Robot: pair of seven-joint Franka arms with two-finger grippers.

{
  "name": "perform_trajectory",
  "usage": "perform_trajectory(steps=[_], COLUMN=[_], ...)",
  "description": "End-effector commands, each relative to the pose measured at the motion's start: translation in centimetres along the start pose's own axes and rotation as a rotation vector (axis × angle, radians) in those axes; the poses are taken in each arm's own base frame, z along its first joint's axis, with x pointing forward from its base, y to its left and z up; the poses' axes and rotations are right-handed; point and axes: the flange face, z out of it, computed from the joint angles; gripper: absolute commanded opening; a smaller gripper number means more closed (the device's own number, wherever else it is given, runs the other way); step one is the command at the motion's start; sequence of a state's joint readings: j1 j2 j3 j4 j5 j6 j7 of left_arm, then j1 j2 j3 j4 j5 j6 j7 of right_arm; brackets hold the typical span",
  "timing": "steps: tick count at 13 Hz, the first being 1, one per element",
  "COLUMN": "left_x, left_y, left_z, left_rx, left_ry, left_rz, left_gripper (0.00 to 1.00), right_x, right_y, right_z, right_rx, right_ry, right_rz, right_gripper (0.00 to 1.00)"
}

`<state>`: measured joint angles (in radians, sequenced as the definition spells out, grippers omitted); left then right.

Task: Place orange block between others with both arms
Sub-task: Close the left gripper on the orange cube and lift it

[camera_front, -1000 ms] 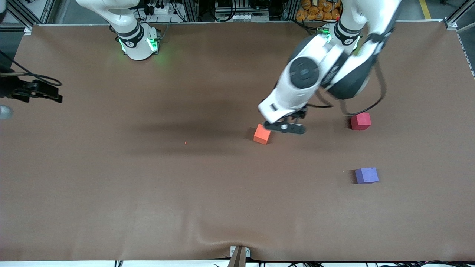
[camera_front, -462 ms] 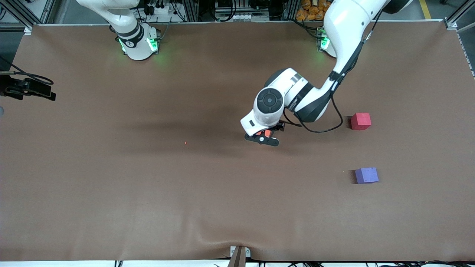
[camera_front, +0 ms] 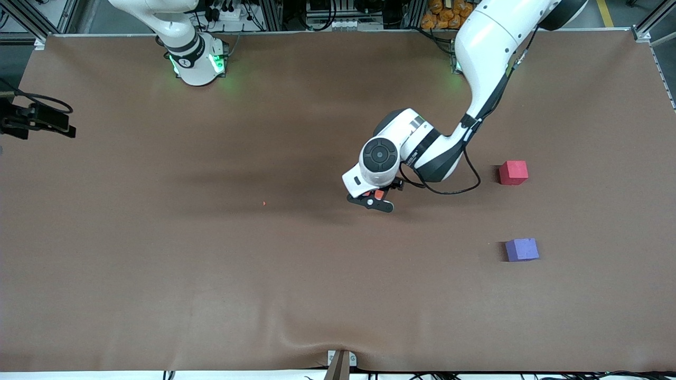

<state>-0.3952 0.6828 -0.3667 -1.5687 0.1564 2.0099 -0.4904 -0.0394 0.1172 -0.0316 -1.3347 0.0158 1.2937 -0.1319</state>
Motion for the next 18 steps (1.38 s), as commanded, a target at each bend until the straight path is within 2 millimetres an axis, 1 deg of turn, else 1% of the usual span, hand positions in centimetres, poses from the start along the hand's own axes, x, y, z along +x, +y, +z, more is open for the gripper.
perform_trajectory(steps=[1,4,7,9,11,13,14,15,16,17,18], left_x=[0.0,0.2,0.6,0.9,1.0,1.2,1.2,1.2,1.3,1.3,1.4], left_y=[1.2,1.2,0.9,0.5,0.8,0.8,0.8,0.8,0.8,0.7,0.4], left_z=[1.3,2.5,3.0,3.5,4.1,4.6,4.7,4.8,5.0,5.0,4.5], left_rx=[0.012,0.008,0.004,0.018,0.017,0.011,0.011,0.019,0.036,0.043,0.043], left_ry=[0.015,0.004,0.011,0.019,0.019,0.025,0.025,0.028,0.034,0.038,0.043], left_rz=[0.037,0.033,0.032,0.045,0.049,0.051,0.053,0.060,0.072,0.078,0.073], left_gripper=[1.00,1.00,1.00,1.00,1.00,1.00,0.95,0.80,0.63,0.40,0.15], right_x=[-1.2,-1.0,-1.0,-0.9,-0.9,-0.7,-0.6,-0.6,-0.6,-0.6,-0.5], right_y=[2.2,1.3,1.4,1.1,0.9,0.0,-0.1,-0.1,-0.1,-0.2,-0.2], right_z=[-1.5,-1.4,-1.4,-1.4,-1.4,-1.2,-1.2,-1.2,-1.2,-1.3,-1.2], right_rx=[0.011,0.002,0.000,0.005,0.005,0.002,-0.003,-0.005,-0.005,-0.009,-0.010], right_ry=[0.012,0.009,0.011,0.012,0.012,0.008,0.007,0.009,0.009,0.011,0.012], right_rz=[-0.066,-0.075,-0.053,0.019,0.010,-0.006,-0.009,-0.015,-0.024,-0.040,-0.055], right_gripper=[1.00,1.00,1.00,1.00,1.00,1.00,1.00,1.00,1.00,1.00,1.00])
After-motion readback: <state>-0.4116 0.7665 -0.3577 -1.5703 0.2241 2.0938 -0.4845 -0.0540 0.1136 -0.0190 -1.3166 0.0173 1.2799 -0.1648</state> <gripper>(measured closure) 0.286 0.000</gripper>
